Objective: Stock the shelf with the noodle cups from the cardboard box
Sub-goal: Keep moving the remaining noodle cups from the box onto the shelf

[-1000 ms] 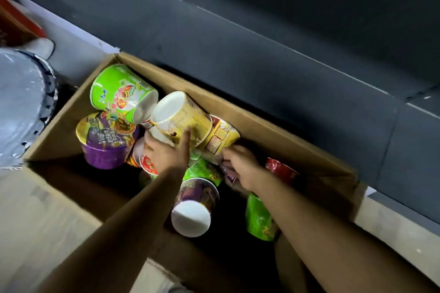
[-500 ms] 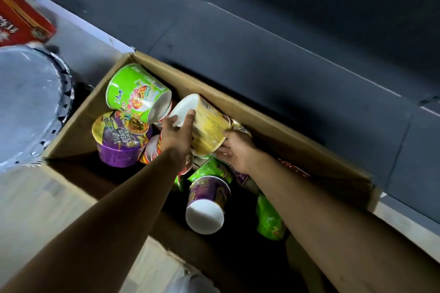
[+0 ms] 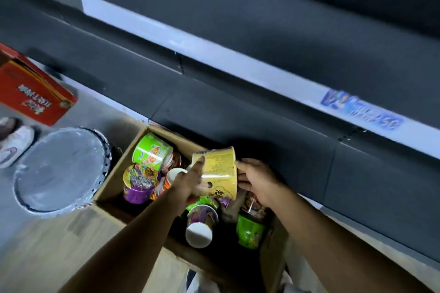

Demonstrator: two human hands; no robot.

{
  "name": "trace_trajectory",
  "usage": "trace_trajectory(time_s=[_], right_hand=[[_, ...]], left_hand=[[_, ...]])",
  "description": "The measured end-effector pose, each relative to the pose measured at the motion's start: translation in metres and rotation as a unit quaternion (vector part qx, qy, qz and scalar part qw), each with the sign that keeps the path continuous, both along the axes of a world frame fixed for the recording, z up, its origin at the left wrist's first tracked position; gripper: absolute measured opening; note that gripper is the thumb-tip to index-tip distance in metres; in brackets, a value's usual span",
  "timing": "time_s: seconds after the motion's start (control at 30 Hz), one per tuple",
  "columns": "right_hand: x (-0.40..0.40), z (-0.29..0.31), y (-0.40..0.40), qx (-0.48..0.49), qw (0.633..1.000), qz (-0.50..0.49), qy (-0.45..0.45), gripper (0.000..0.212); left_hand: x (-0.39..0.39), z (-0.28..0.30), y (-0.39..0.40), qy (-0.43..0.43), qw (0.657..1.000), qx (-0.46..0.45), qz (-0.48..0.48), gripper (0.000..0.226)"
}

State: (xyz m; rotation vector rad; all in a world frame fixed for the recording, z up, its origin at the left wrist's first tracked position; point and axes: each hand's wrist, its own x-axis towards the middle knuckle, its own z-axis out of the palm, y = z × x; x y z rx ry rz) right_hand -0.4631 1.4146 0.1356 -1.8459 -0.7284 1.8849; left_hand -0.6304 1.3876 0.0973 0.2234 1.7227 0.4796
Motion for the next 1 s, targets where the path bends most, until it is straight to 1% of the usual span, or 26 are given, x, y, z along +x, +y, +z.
trace_trajectory(time_s=[0.03,0.07,0.17,0.2,0.27,0.33,0.4,0.5,0.57,0.67,0.73,0.8,0.9,1.0], right_hand=[[0.004,0.020,-0.002,0.011,1.000,-0.002,-0.006,0.009],[0.009,0.041,-0.005,0.030,0.999,0.006,-0.020,0.011],[0.020,0.100,-0.012,0.111,0.990,0.039,-0.081,0.024],[0.022,0.118,-0.014,0.125,0.987,0.048,-0.087,0.027],[0.025,0.157,-0.017,0.146,0.984,0.061,-0.086,0.033],[0.025,0.194,-0.018,0.175,0.979,0.069,-0.078,0.039],[0.024,0.232,-0.017,0.212,0.971,0.082,-0.077,0.039],[0.026,0.281,-0.011,0.275,0.956,0.085,-0.049,0.042],[0.030,0.312,-0.006,0.308,0.947,0.091,-0.021,0.040],[0.044,0.359,-0.001,0.330,0.933,0.144,-0.006,0.029],[0.055,0.389,0.003,0.336,0.925,0.176,-0.001,0.028],[0.066,0.415,0.008,0.335,0.925,0.182,-0.001,0.028],[0.083,0.454,0.016,0.350,0.919,0.184,-0.003,0.028],[0.099,0.489,0.021,0.359,0.911,0.201,-0.013,0.026]], left_hand=[[0.003,0.023,-0.002,-0.022,1.000,-0.001,-0.001,0.073],[0.004,0.041,-0.003,-0.039,0.999,-0.004,-0.007,0.069],[0.010,0.102,-0.008,-0.071,0.997,-0.018,-0.020,0.063],[0.010,0.119,-0.008,-0.086,0.996,-0.019,-0.025,0.060],[0.010,0.155,-0.009,-0.105,0.994,-0.016,-0.036,0.062],[0.007,0.188,-0.007,-0.112,0.993,-0.015,-0.044,0.071],[0.006,0.221,-0.002,-0.112,0.991,-0.004,-0.074,0.077],[0.005,0.273,0.005,-0.091,0.990,0.051,-0.095,0.071],[0.004,0.305,0.008,-0.093,0.985,0.082,-0.119,0.073],[0.001,0.344,0.009,-0.131,0.975,0.093,-0.154,0.079],[0.001,0.369,0.011,-0.142,0.963,0.095,-0.210,0.080],[0.004,0.398,0.015,-0.144,0.953,0.111,-0.244,0.078],[0.018,0.439,0.023,-0.188,0.936,0.168,-0.247,0.074],[0.037,0.473,0.029,-0.231,0.917,0.223,-0.235,0.064]])
